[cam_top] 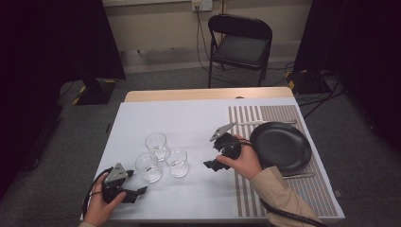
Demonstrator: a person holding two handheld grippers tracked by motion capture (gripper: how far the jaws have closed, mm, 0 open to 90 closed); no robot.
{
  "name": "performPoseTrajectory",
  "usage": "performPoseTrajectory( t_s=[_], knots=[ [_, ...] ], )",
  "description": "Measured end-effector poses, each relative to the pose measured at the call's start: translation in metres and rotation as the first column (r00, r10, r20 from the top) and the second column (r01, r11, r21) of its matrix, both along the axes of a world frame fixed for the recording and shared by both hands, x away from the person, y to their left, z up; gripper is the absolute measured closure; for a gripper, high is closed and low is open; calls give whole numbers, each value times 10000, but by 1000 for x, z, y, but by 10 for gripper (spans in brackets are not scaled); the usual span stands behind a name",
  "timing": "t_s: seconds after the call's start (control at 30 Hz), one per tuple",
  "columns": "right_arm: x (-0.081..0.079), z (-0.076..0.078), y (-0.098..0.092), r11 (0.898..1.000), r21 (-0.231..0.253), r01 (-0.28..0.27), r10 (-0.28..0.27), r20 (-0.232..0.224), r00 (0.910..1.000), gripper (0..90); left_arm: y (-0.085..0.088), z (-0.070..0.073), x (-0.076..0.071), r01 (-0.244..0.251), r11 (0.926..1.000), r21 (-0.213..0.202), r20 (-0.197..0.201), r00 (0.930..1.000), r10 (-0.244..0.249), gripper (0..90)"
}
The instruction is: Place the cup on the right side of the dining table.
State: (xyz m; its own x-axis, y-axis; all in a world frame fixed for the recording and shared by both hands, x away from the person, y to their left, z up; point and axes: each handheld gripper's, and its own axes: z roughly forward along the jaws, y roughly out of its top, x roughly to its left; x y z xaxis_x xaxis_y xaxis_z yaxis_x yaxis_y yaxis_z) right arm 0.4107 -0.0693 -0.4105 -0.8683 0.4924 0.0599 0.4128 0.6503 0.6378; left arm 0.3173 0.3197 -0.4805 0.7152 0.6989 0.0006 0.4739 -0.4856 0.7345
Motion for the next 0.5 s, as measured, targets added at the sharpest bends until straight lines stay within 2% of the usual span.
performPoseTrajectory(
  t_s=[0.5],
  knots=[
    [1, 5, 6, 10000, 31, -63, 63, 52, 10000, 128, 0, 0, 0, -2, 10000, 2, 4, 10000, 2, 131]
  ],
)
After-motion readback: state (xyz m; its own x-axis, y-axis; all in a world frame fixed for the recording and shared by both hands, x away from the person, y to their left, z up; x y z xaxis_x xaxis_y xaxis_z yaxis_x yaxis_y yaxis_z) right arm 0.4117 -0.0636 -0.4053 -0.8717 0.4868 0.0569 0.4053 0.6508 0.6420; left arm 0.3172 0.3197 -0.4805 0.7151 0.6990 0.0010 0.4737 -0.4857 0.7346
